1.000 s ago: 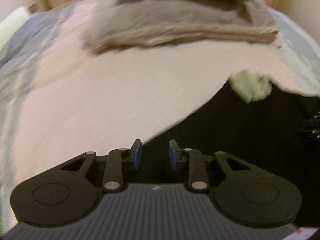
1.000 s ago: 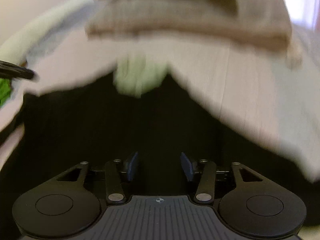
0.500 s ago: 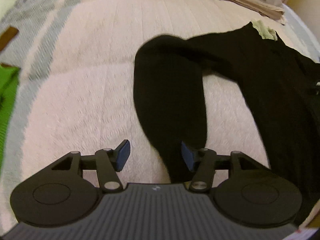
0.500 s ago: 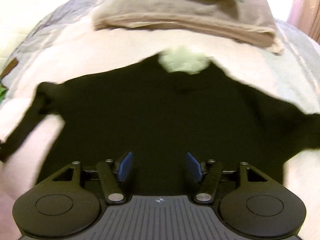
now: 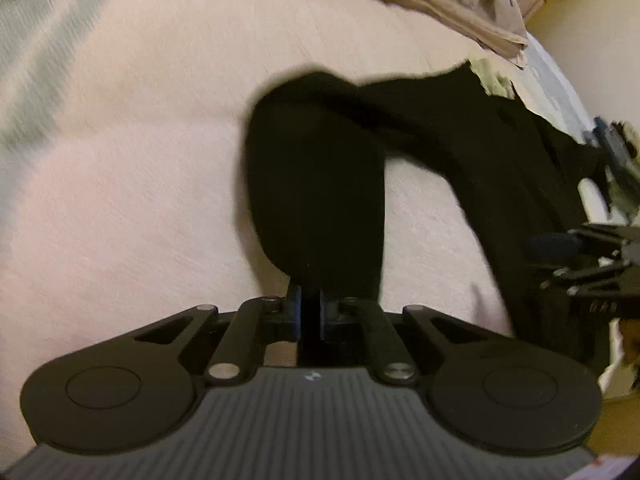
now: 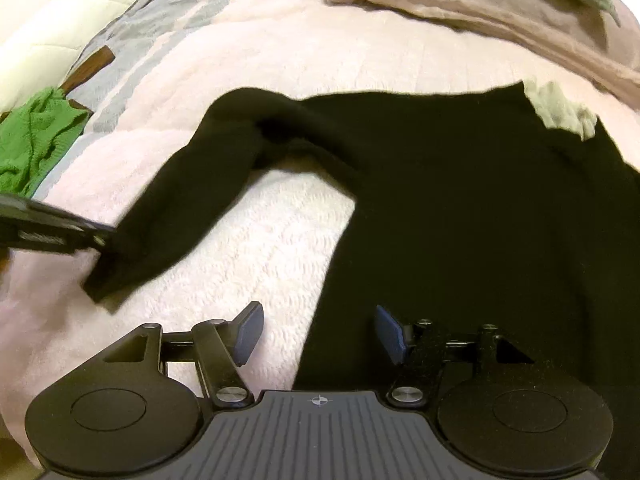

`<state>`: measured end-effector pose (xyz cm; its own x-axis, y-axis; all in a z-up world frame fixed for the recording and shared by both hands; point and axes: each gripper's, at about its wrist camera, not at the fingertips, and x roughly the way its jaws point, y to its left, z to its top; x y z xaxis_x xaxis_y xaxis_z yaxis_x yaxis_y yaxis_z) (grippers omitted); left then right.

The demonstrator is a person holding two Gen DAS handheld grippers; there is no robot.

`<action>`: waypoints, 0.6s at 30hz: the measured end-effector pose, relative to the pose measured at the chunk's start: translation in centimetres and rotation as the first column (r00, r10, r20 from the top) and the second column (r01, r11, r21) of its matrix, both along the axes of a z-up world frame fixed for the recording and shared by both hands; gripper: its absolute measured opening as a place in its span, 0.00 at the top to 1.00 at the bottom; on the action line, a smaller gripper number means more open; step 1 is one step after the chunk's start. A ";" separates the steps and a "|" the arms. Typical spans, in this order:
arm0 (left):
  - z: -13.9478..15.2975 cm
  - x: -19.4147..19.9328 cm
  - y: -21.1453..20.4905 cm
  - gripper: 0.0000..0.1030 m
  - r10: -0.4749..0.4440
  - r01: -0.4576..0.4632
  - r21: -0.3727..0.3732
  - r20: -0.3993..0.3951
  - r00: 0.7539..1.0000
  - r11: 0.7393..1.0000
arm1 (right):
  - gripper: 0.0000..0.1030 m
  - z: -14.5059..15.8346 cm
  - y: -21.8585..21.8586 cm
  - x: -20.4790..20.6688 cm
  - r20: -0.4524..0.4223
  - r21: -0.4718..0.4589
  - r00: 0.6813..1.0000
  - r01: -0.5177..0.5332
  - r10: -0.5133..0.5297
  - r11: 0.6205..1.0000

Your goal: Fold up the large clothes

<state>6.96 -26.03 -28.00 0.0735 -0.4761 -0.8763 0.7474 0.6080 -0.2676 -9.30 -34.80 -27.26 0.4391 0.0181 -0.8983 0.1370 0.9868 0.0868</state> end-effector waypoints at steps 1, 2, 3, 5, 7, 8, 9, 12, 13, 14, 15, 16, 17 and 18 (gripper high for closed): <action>1.2 0.7 0.7 0.95 -0.016 0.014 0.027 0.066 0.998 1.000 | 0.43 0.3 -0.2 0.2 0.003 -0.003 1.000 0.007 -0.007 1.000; 2.4 1.8 1.5 0.95 -0.039 0.029 0.069 0.149 0.988 0.997 | 0.42 0.5 -0.6 0.4 0.008 -0.006 1.000 0.016 -0.016 1.000; 3.1 2.7 2.1 0.95 -0.052 0.030 0.106 0.211 0.976 0.994 | 0.42 0.8 -0.8 0.4 0.013 -0.007 1.000 0.028 -0.028 1.000; 3.7 5.1 3.5 0.94 -0.040 -0.006 0.163 0.279 0.959 0.987 | 0.42 1.0 -1.2 0.4 0.015 -0.005 0.999 0.046 -0.046 0.999; 3.2 7.5 4.7 0.81 0.002 -0.059 0.195 0.280 0.960 0.979 | 0.42 1.0 -1.3 0.3 0.007 -0.009 0.998 0.059 -0.059 0.998; 3.1 8.1 5.3 0.81 0.025 -0.092 0.208 0.302 0.953 0.974 | 0.42 0.9 -1.4 0.2 0.000 -0.012 0.998 0.060 -0.060 0.998; 3.1 8.4 5.6 0.83 0.041 -0.115 0.216 0.319 0.947 0.970 | 0.42 0.7 -1.4 0.1 -0.007 -0.015 0.998 0.061 -0.061 0.998; 3.1 8.5 6.9 0.82 0.095 -0.173 0.210 0.336 0.937 0.962 | 0.41 0.6 -1.2 -0.1 -0.016 -0.015 0.998 0.068 -0.068 0.998; 3.0 8.2 7.0 0.79 0.103 -0.179 0.205 0.337 0.936 0.962 | 0.41 0.7 -1.1 -0.1 -0.020 -0.012 0.997 0.071 -0.072 0.997; 2.9 7.8 7.3 0.78 0.108 -0.183 0.197 0.338 0.935 0.963 | 0.41 0.6 -0.9 -0.2 -0.023 -0.009 0.997 0.073 -0.074 0.997; 2.7 7.7 7.2 0.75 0.110 -0.181 0.192 0.330 0.937 0.964 | 0.41 0.4 -0.9 -0.2 -0.027 -0.007 0.997 0.073 -0.073 0.997; 2.3 7.5 7.3 0.72 0.113 -0.177 0.186 0.310 0.944 0.966 | 0.41 0.2 -0.9 0.0 -0.030 -0.006 0.997 0.070 -0.070 0.998; 1.7 7.4 7.6 0.71 0.120 -0.177 0.180 0.287 0.950 0.968 | 0.41 0.2 -0.7 -0.1 -0.032 -0.007 0.997 0.068 -0.068 0.998; 1.3 7.4 7.5 0.70 0.123 -0.177 0.178 0.278 0.953 0.968 | 0.41 0.1 -0.5 -0.2 -0.034 -0.007 0.997 0.067 -0.068 0.998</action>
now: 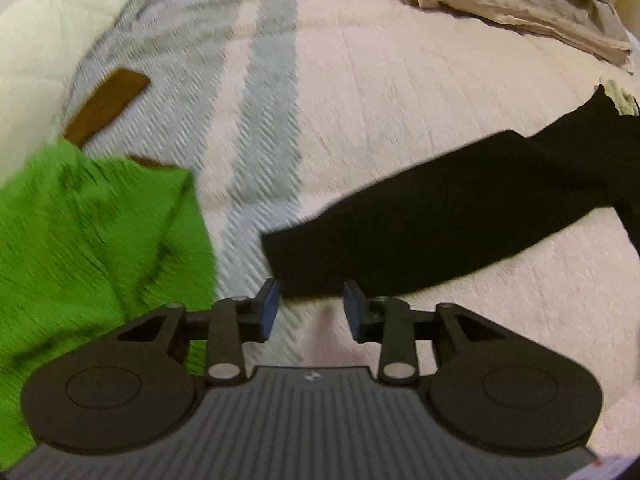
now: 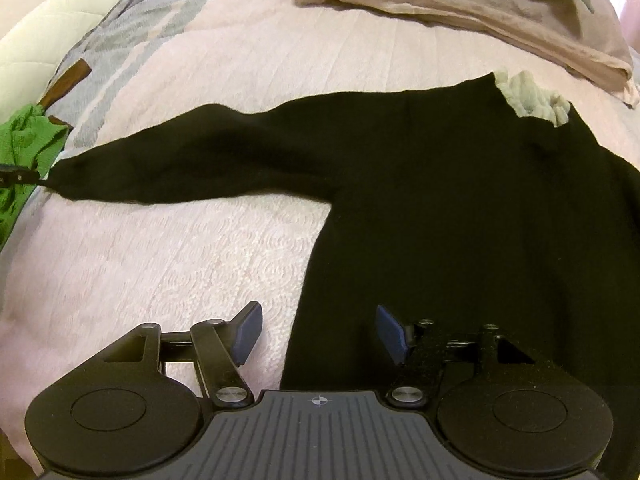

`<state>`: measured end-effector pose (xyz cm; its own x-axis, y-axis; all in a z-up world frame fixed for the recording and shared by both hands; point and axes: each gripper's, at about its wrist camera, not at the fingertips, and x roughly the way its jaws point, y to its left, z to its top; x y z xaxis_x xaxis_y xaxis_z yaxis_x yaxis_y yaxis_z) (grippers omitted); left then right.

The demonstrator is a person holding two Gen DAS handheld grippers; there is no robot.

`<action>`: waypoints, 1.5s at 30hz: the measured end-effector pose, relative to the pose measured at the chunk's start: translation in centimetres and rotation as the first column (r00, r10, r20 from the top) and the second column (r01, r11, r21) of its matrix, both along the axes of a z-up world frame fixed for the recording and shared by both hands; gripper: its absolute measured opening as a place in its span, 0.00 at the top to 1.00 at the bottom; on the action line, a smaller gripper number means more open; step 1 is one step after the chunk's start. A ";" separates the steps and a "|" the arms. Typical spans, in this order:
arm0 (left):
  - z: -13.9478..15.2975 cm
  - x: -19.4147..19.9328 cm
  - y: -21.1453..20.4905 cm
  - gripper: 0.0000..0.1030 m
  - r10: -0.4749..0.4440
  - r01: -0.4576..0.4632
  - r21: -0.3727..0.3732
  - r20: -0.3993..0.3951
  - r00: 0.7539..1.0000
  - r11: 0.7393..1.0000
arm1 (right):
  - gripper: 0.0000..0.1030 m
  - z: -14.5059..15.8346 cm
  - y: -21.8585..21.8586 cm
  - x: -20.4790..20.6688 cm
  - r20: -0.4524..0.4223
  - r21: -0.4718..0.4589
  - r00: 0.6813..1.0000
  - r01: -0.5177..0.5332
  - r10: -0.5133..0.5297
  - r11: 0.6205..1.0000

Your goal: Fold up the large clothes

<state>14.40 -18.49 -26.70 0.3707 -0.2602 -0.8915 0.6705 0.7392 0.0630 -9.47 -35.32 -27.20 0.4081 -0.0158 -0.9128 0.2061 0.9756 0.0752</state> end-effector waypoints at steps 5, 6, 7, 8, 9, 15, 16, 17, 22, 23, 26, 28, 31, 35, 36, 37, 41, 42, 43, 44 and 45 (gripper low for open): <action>-2.1 0.5 -0.6 0.70 0.010 -0.010 0.022 -0.011 1.000 1.000 | 0.41 -0.6 0.0 -0.2 -0.017 -0.010 1.000 0.003 -0.003 1.000; -2.6 0.7 -0.6 0.70 0.015 -0.015 0.035 -0.020 1.000 0.999 | 0.41 -0.7 -0.2 -0.5 -0.024 -0.012 1.000 0.016 -0.016 1.000; -2.9 0.9 -0.5 0.70 0.025 -0.024 0.041 -0.026 0.999 0.999 | 0.41 -0.8 -0.6 -0.8 -0.030 -0.009 0.999 0.037 -0.037 0.999; -2.8 0.8 -0.2 0.70 0.034 -0.033 0.036 -0.030 0.999 0.999 | 0.41 -0.8 -1.1 -1.1 -0.033 -0.005 0.998 0.059 -0.059 0.998; -2.6 0.7 -0.1 0.70 0.040 -0.039 0.036 -0.028 0.999 0.999 | 0.41 -0.8 -1.9 -1.6 -0.041 -0.004 0.995 0.093 -0.093 0.996; 0.8 -1.7 -1.2 0.70 0.041 -0.041 0.009 0.006 0.999 0.999 | 0.41 1.0 -8.0 -6.0 -0.043 -0.012 0.946 0.322 -0.322 0.947; 1.5 -2.5 -2.0 0.70 0.031 -0.031 0.000 0.009 0.999 1.000 | 0.41 1.6 -9.2 -6.8 -0.029 -0.013 0.936 0.351 -0.351 0.936; 2.1 -3.2 -2.9 0.70 0.021 -0.021 -0.004 0.016 1.000 1.000 | 0.41 2.3 -10.7 -7.9 -0.012 -0.017 0.924 0.383 -0.383 0.924; 4.8 -8.1 -10.3 0.70 -0.062 0.064 -0.059 0.036 0.997 0.996 | 0.41 5.3 -18.4 -13.0 0.071 -0.066 0.880 0.475 -0.470 0.878; 5.3 -9.4 -12.3 0.70 -0.081 0.084 -0.072 0.044 0.996 0.994 | 0.41 5.7 -20.5 -14.2 0.087 -0.079 0.873 0.487 -0.481 0.870; 6.4 -13.2 -18.2 0.70 -0.115 0.120 -0.087 0.059 0.992 0.989 | 0.41 6.7 -27.6 -18.3 0.121 -0.109 0.854 0.518 -0.506 0.849; 6.7 -15.9 -22.0 0.69 -0.128 0.134 -0.086 0.069 0.989 0.987 | 0.41 7.1 -32.9 -20.6 0.129 -0.120 0.846 0.531 -0.517 0.839; 6.9 -20.8 -28.1 0.68 -0.122 0.127 -0.063 0.082 0.989 0.990 | 0.41 6.5 -41.7 -24.3 0.128 -0.108 0.847 0.529 -0.516 0.842; 5.9 -28.3 -36.9 0.67 -0.148 0.149 -0.042 0.039 0.988 0.988 | 0.41 5.9 -51.0 -27.1 0.115 -0.125 0.884 0.465 -0.453 0.876; 5.5 -29.8 -38.7 0.66 -0.160 0.160 -0.039 0.021 0.987 0.986 | 0.41 5.6 -53.1 -27.6 0.110 -0.132 0.893 0.448 -0.436 0.884; 4.9 -31.3 -40.6 0.66 -0.172 0.172 -0.036 0.000 0.985 0.984 | 0.41 5.0 -54.7 -28.1 0.110 -0.122 0.895 0.444 -0.433 0.888; 3.5 -36.7 -47.9 0.64 -0.244 0.243 -0.027 -0.039 0.969 0.970 | 0.41 2.8 -61.4 -30.1 0.133 -0.011 0.865 0.489 -0.484 0.872; 3.2 -37.6 -49.4 0.62 -0.259 0.258 -0.026 -0.045 0.965 0.966 | 0.41 2.4 -62.6 -30.4 0.134 -0.007 0.861 0.495 -0.490 0.869; 2.9 -38.4 -50.7 0.61 -0.277 0.276 -0.022 -0.050 0.960 0.961 | 0.41 1.9 -63.5 -30.5 0.139 -0.015 0.860 0.498 -0.492 0.867; 2.7 -39.0 -51.8 0.61 -0.292 0.291 -0.014 -0.053 0.955 0.956 | 0.41 1.1 -64.7 -30.3 0.142 -0.018 0.859 0.499 -0.492 0.866; 2.4 -39.5 -52.8 0.61 -0.308 0.308 -0.002 -0.053 0.950 0.951 | 0.41 0.4 -65.4 -30.1 0.141 -0.005 0.858 0.500 -0.495 0.866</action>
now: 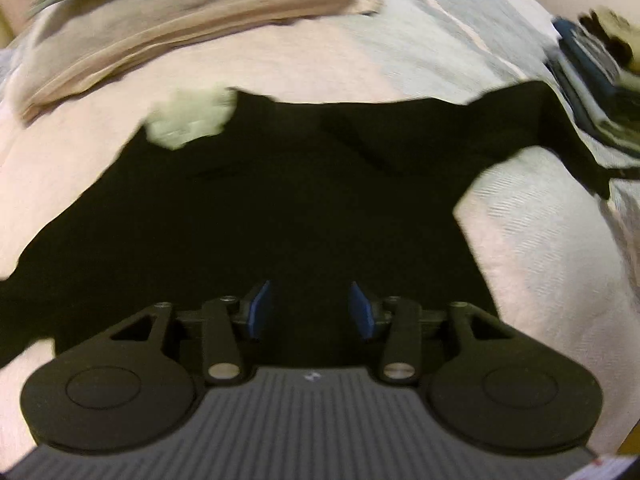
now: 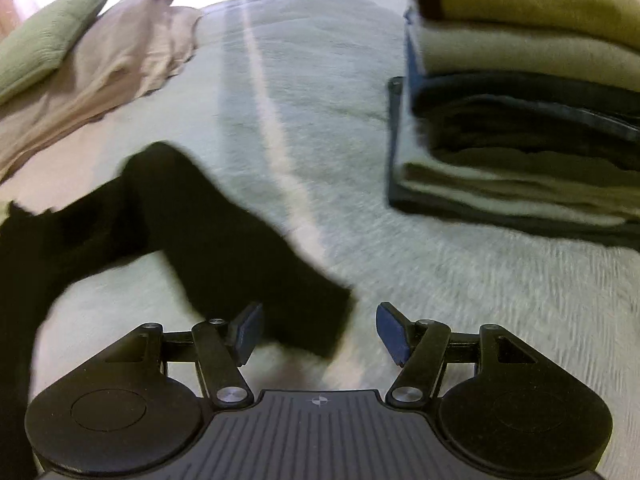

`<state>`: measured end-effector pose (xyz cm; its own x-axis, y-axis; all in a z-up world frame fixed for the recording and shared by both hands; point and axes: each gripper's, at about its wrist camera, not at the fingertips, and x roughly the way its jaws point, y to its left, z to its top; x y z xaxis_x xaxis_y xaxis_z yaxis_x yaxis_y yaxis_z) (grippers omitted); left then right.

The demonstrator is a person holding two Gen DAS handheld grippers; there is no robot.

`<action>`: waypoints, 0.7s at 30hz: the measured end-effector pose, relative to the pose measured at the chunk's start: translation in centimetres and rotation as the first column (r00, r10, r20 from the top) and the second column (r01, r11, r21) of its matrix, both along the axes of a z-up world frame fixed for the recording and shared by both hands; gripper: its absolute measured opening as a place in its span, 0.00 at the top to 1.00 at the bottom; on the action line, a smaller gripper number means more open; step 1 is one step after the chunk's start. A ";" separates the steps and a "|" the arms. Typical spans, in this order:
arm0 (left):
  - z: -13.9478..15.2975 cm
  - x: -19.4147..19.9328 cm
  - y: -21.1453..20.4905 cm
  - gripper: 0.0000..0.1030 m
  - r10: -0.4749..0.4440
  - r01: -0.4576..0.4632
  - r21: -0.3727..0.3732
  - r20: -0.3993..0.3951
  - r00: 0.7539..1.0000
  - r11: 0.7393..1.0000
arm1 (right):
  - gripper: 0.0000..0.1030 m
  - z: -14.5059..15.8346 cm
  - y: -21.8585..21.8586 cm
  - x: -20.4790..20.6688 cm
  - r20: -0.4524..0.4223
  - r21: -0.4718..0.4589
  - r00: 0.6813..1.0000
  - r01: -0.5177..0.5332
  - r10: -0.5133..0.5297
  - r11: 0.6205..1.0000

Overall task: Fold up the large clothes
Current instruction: 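Grasp the sweater edges with both grippers and smooth it flat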

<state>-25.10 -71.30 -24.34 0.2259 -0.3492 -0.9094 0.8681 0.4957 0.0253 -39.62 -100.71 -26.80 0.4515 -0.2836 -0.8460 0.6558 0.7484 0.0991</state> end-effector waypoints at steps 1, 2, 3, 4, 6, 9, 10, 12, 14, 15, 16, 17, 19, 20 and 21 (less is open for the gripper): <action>-0.3 -0.5 -0.8 0.61 -0.015 0.015 0.010 0.004 1.000 1.000 | 0.41 -0.6 -0.4 0.1 0.012 0.022 1.000 -0.003 0.002 1.000; -0.6 -0.8 -1.7 0.61 -0.032 0.032 0.023 0.011 0.999 0.999 | 0.42 -1.5 -1.0 0.3 0.026 0.055 1.000 -0.007 0.005 0.998; -0.6 -1.0 -2.2 0.61 -0.042 0.041 0.032 0.018 0.999 0.999 | 0.45 -2.1 -1.4 0.3 0.038 0.081 0.999 -0.006 0.002 0.997; -0.7 -1.0 -2.7 0.61 -0.047 0.046 0.038 0.022 0.999 0.998 | 0.71 -2.6 -1.8 0.2 0.056 0.113 0.998 -0.002 -0.004 0.994; -0.3 -1.1 -3.5 0.61 -0.047 0.045 0.043 0.033 0.998 0.998 | 0.99 -2.1 -2.5 -0.3 0.080 0.177 0.996 0.032 -0.047 0.984; 0.7 -1.0 -4.0 0.61 -0.042 0.040 0.046 0.050 0.998 0.998 | 0.99 2.3 -3.4 -2.1 0.080 0.110 0.992 0.088 -0.097 0.990; 1.1 -0.9 -4.0 0.61 -0.043 0.041 0.046 0.054 0.998 0.998 | 0.99 3.9 -3.7 -2.7 0.066 0.060 0.991 0.109 -0.113 0.992; 1.7 -0.8 -4.3 0.60 -0.046 0.043 0.042 0.065 0.997 0.998 | 0.99 6.5 -4.8 -3.7 0.040 -0.045 0.989 0.142 -0.141 0.989; 1.9 -0.8 -4.4 0.60 -0.044 0.042 0.040 0.068 0.997 0.998 | 0.99 7.1 -5.8 -3.5 -0.007 -0.108 0.990 0.137 -0.139 0.985; 1.8 -0.8 -4.4 0.60 -0.041 0.039 0.040 0.066 0.997 0.998 | 0.99 6.9 -6.0 -3.1 -0.047 -0.148 0.989 0.132 -0.140 0.980; 1.9 -0.9 -4.3 0.60 -0.037 0.034 0.039 0.063 0.997 0.999 | 0.99 6.5 -6.2 -2.7 -0.070 -0.171 0.989 0.118 -0.131 0.978; 1.8 -1.0 -4.1 0.60 -0.032 0.029 0.038 0.061 0.998 0.999 | 0.96 6.1 -6.3 -2.4 -0.089 -0.177 0.988 0.106 -0.123 0.978; 1.6 -1.3 -3.7 0.60 -0.025 0.023 0.038 0.056 0.998 0.999 | 0.83 5.8 -5.5 -2.3 -0.096 -0.189 0.988 0.104 -0.123 0.977; 1.6 -1.5 -3.4 0.60 -0.023 0.021 0.036 0.053 0.998 0.999 | 0.73 5.8 -4.8 -2.3 -0.066 -0.179 0.992 0.096 -0.109 0.979; 1.5 -1.7 -3.1 0.59 -0.019 0.018 0.036 0.051 0.999 0.999 | 0.68 5.7 -4.0 -2.3 -0.045 -0.167 0.995 0.082 -0.091 0.983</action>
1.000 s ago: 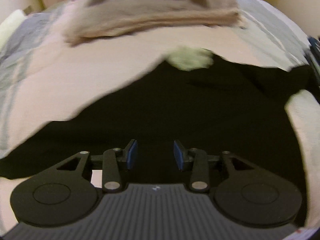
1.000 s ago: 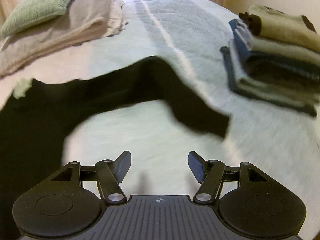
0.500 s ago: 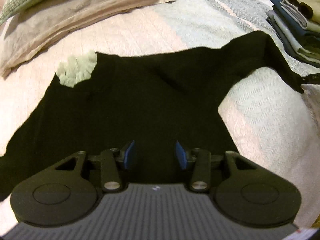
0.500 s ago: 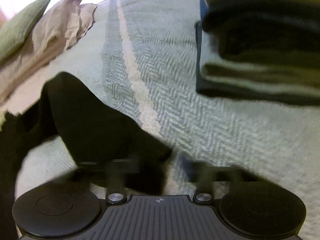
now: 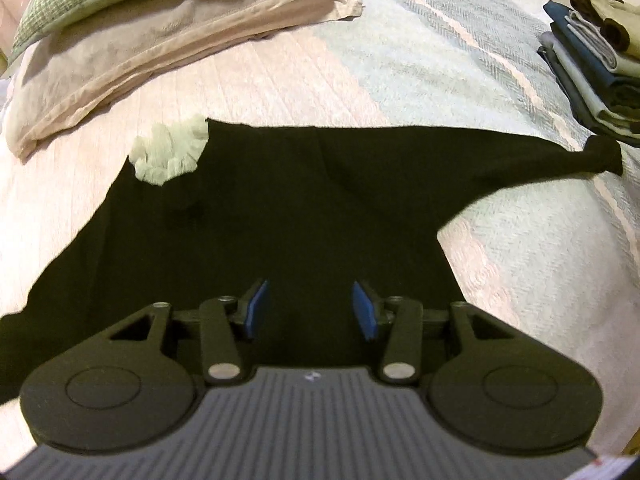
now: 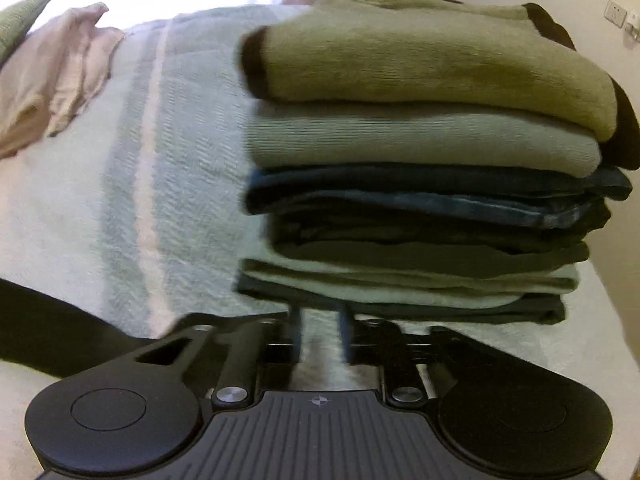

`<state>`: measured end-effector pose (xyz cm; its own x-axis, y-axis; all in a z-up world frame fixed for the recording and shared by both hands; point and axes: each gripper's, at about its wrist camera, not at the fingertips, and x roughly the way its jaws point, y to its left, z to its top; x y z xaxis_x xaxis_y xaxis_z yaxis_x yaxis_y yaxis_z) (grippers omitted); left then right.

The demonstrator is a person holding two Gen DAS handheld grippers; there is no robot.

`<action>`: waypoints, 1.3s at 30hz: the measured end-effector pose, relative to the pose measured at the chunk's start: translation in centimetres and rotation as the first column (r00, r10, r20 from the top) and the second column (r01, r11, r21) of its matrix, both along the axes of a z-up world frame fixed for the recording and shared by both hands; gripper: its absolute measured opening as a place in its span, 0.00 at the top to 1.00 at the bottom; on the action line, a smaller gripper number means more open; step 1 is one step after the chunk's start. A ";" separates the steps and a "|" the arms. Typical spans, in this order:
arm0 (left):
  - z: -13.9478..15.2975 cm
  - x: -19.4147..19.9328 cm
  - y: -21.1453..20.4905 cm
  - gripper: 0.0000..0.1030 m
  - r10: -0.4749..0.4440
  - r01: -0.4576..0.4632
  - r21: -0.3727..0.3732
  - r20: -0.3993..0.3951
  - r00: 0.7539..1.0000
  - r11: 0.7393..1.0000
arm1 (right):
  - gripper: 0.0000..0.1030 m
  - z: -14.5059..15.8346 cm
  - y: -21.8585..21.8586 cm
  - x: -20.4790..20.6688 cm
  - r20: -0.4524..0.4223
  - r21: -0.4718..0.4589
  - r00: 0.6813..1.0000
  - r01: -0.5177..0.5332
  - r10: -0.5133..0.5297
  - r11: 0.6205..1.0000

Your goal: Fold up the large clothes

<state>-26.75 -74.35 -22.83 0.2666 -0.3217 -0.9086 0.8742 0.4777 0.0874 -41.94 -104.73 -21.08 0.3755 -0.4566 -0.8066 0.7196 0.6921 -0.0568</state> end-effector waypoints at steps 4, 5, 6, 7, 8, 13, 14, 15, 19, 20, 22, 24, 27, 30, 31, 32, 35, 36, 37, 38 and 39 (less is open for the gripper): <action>-0.7 -0.6 1.5 0.58 0.019 -0.018 0.013 -0.016 1.000 1.000 | 0.61 -2.0 4.5 0.5 0.040 0.124 0.991 -0.133 0.129 0.983; -0.9 -0.7 2.0 0.58 0.028 -0.028 0.016 -0.025 0.999 0.999 | 0.61 -2.7 5.6 0.6 0.032 0.143 0.986 -0.165 0.162 0.976; -1.0 -0.8 2.3 0.58 0.033 -0.032 0.016 -0.031 0.999 0.999 | 0.61 -3.4 6.4 0.8 0.017 0.154 0.984 -0.179 0.178 0.972; -1.1 -1.0 2.6 0.57 0.035 -0.034 0.016 -0.034 0.999 0.999 | 0.61 -4.0 6.9 0.7 0.011 0.165 0.983 -0.182 0.182 0.969; -1.2 -1.2 2.9 0.57 0.034 -0.034 0.017 -0.036 0.999 0.999 | 0.61 -4.4 7.0 0.4 0.002 0.175 0.984 -0.176 0.179 0.969; -2.0 -2.0 3.6 0.56 0.031 -0.030 0.026 -0.053 0.998 0.999 | 0.61 -4.8 4.6 -1.8 -0.020 0.144 0.993 -0.113 0.117 0.983; -2.3 -2.1 3.6 0.56 0.030 -0.029 0.027 -0.058 0.998 0.999 | 0.60 -4.7 3.7 -2.3 -0.012 0.133 0.995 -0.100 0.103 0.986; -2.5 -2.4 3.4 0.56 0.026 -0.025 0.028 -0.059 0.998 0.999 | 0.60 -4.5 2.6 -2.8 -0.004 0.126 0.996 -0.093 0.094 0.988; -2.9 -3.3 1.4 0.56 -0.030 0.030 0.000 -0.049 0.998 1.000 | 0.59 -5.5 -0.5 -3.7 0.041 0.137 0.993 -0.116 0.112 0.984; -3.0 -3.5 0.5 0.56 -0.048 0.048 -0.014 -0.047 0.998 0.999 | 0.59 -5.9 -0.9 -3.8 0.057 0.154 0.992 -0.124 0.116 0.980; -3.0 -3.6 -2.1 0.56 -0.101 0.098 -0.048 -0.047 0.994 0.994 | 0.60 -6.7 -1.9 -4.0 0.117 0.206 0.984 -0.160 0.138 0.965; -2.9 -3.7 -5.1 0.56 -0.159 0.156 -0.073 -0.037 0.987 0.985 | 0.63 -7.2 -2.7 -4.6 0.157 0.250 0.981 -0.153 0.116 0.956; -2.9 -4.2 -10.0 0.55 -0.265 0.261 -0.102 -0.025 0.964 0.960 | 0.97 -6.4 -3.9 -5.6 0.181 0.357 0.983 -0.097 0.033 0.929; -2.8 -4.8 -13.8 0.55 -0.342 0.340 -0.113 0.001 0.940 0.934 | 0.98 -3.3 -5.1 -7.2 0.174 0.450 0.984 -0.037 -0.047 0.892; -2.9 -4.9 -14.7 0.54 -0.354 0.352 -0.117 0.005 0.935 0.929 | 0.98 -1.8 -5.6 -7.9 0.182 0.476 0.980 -0.014 -0.082 0.880; -3.0 -4.9 -15.6 0.54 -0.362 0.360 -0.120 0.007 0.932 0.925 | 0.98 -0.8 -6.1 -8.3 0.182 0.492 0.978 0.002 -0.105 0.871; -4.3 -4.9 -17.4 0.54 -0.368 0.366 -0.114 0.008 0.930 0.923 | 0.98 -0.7 -6.9 -7.7 0.150 0.512 0.980 0.033 -0.127 0.858; -4.8 -4.8 -17.8 0.54 -0.367 0.366 -0.107 0.008 0.930 0.924 | 0.98 -1.3 -6.9 -7.2 0.121 0.498 0.986 0.036 -0.111 0.866; -5.4 -4.7 -18.1 0.54 -0.363 0.361 -0.098 0.004 0.932 0.927 | 0.98 -1.9 -6.8 -7.0 0.095 0.488 0.990 0.042 -0.101 0.872; -6.1 -4.5 -18.3 0.54 -0.356 0.354 -0.087 -0.002 0.935 0.931 | 0.97 -2.7 -6.7 -7.0 0.075 0.501 0.992 0.051 -0.102 0.864; -6.8 -4.3 -18.5 0.54 -0.351 0.350 -0.075 -0.010 0.936 0.934 | 0.97 -3.7 -6.7 -7.0 0.055 0.526 0.993 0.058 -0.102 0.849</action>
